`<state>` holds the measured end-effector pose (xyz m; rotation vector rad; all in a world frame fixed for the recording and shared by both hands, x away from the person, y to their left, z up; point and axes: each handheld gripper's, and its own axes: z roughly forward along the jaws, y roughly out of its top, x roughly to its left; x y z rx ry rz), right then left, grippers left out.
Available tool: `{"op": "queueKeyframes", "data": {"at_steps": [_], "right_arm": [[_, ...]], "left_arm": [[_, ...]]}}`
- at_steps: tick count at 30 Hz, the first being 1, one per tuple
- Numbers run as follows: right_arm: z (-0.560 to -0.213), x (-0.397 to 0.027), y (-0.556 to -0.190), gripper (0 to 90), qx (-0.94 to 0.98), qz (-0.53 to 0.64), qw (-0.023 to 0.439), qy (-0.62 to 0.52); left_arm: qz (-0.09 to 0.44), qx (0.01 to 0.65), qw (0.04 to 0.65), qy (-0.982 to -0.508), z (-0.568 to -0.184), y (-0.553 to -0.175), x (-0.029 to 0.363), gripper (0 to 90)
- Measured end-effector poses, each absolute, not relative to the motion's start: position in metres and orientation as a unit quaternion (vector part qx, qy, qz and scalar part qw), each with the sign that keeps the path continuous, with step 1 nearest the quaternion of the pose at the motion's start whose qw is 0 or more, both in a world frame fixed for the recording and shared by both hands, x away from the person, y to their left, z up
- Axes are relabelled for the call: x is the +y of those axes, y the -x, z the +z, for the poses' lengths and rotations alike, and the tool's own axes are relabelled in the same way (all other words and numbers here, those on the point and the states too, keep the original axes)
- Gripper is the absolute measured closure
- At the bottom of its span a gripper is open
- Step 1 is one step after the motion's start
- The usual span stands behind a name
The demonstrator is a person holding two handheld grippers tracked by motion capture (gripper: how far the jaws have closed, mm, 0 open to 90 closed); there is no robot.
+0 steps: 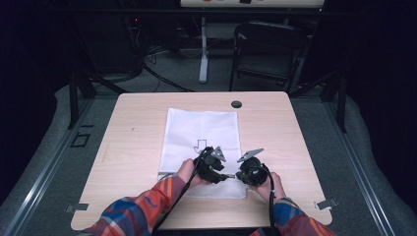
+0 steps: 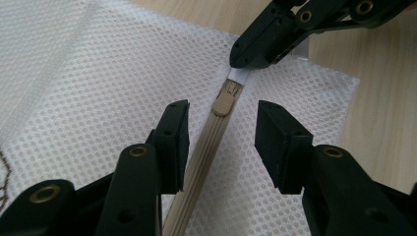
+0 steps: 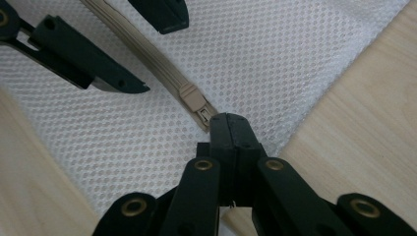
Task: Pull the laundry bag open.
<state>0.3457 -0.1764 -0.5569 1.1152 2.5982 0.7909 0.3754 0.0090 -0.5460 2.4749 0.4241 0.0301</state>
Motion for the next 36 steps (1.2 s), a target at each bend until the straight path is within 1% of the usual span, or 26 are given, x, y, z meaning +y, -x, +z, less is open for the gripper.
{"op": "queueKeyframes", "data": {"at_steps": [3, 7, 10, 13, 16, 18, 19, 23, 29, 33, 36], "right_arm": [[-0.560, -0.176, -0.347, 90.0, 0.879, 0.268, 0.100, -0.381], [-0.563, -0.177, -0.345, 90.0, 0.876, 0.273, 0.109, -0.382], [-0.564, -0.179, -0.345, 90.0, 0.870, 0.287, 0.100, -0.388], [-0.565, -0.179, -0.344, 90.0, 0.871, 0.287, 0.106, -0.384], [-0.565, -0.180, -0.344, 90.0, 0.871, 0.287, 0.109, -0.384], [-0.565, -0.180, -0.345, 90.0, 0.871, 0.289, 0.104, -0.385], [-0.565, -0.180, -0.345, 90.0, 0.871, 0.291, 0.102, -0.384], [-0.565, -0.180, -0.344, 90.0, 0.867, 0.290, 0.102, -0.393], [-0.565, -0.182, -0.345, 90.0, 0.862, 0.295, 0.093, -0.401], [-0.565, -0.179, -0.344, 90.0, 0.869, 0.285, 0.108, -0.391], [-0.564, -0.179, -0.344, 90.0, 0.870, 0.278, 0.109, -0.392]], "left_arm": [[0.007, 0.156, 0.312, -0.937, -0.550, -0.377, 0.004, 60.8], [0.005, 0.155, 0.309, -0.938, -0.556, -0.378, -0.002, 64.2], [0.000, 0.152, 0.307, -0.940, -0.560, -0.379, -0.007, 66.1], [0.002, 0.150, 0.306, -0.940, -0.562, -0.378, -0.012, 68.5], [0.009, 0.154, 0.306, -0.940, -0.563, -0.378, -0.014, 73.5], [0.005, 0.159, 0.307, -0.938, -0.563, -0.379, -0.013, 79.1], [0.003, 0.161, 0.307, -0.938, -0.563, -0.379, -0.012, 79.8], [0.011, 0.160, 0.311, -0.937, -0.563, -0.377, -0.014, 80.9], [0.004, 0.169, 0.309, -0.936, -0.563, -0.377, -0.013, 80.1], [0.014, 0.164, 0.308, -0.937, -0.562, -0.375, -0.015, 81.1], [0.014, 0.162, 0.298, -0.941, -0.561, -0.374, -0.015, 81.5]]}}
